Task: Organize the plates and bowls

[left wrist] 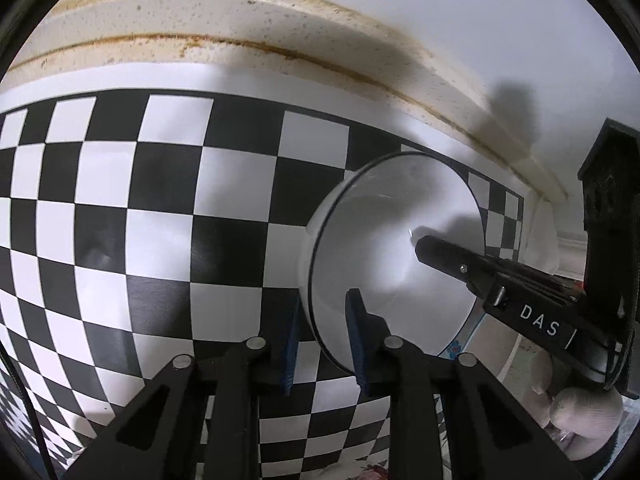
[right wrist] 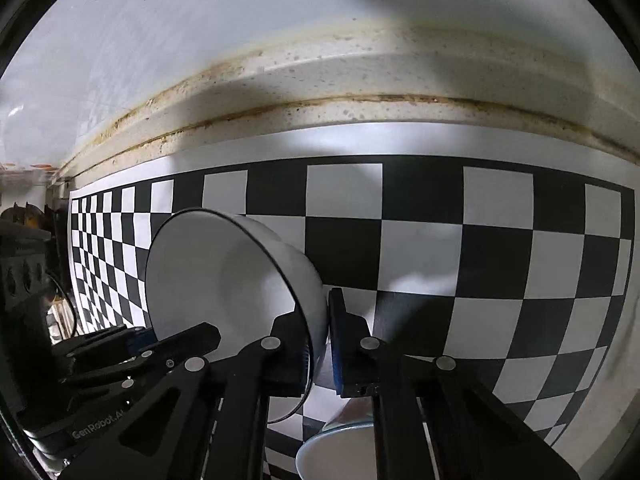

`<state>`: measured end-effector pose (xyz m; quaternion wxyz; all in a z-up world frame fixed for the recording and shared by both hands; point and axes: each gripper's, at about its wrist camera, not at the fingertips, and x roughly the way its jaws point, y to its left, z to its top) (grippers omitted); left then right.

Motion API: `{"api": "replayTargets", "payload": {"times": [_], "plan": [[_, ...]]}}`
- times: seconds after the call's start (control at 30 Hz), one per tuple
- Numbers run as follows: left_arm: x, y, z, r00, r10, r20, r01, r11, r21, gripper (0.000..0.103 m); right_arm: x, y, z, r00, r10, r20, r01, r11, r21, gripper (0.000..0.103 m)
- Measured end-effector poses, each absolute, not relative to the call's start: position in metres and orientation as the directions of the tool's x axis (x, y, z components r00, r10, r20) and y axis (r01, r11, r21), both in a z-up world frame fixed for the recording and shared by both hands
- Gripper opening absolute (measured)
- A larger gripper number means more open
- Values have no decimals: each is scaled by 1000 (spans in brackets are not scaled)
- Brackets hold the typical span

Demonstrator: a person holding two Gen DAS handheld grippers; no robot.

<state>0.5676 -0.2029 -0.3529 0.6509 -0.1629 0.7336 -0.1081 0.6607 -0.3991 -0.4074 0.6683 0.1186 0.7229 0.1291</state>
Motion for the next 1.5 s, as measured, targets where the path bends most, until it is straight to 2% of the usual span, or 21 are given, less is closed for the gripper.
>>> {"api": "replayTargets", "payload": {"times": [0.3, 0.53, 0.77, 1.0, 1.23, 1.5], "plan": [[559, -214, -315, -31, -346, -938, -22, 938, -345, 20, 648, -401, -376, -30, 344, -939, -21, 939, 345, 10], [542, -211, -271, 21, -343, -939, 31, 939, -343, 20, 622, -404, -331, 28, 351, -936, -34, 936, 350, 10], [499, -208, -225, 48, -377, -925, 114, 922, -370, 20, 576, -406, -278, 113, 350, -930, -15, 936, 351, 10], [447, -221, -202, 41, -409, -911, 159, 903, -398, 20, 512, -419, -246, 152, 344, -926, 7, 937, 349, 10], [387, -230, -210, -26, -428, -903, 193, 884, -425, 20, 434, -430, -243, 153, 335, -930, 39, 938, 344, 11], [337, -237, -249, -123, -399, -909, 190, 889, -416, 20, 367, -430, -283, 84, 328, -941, 74, 940, 334, 11]]}}
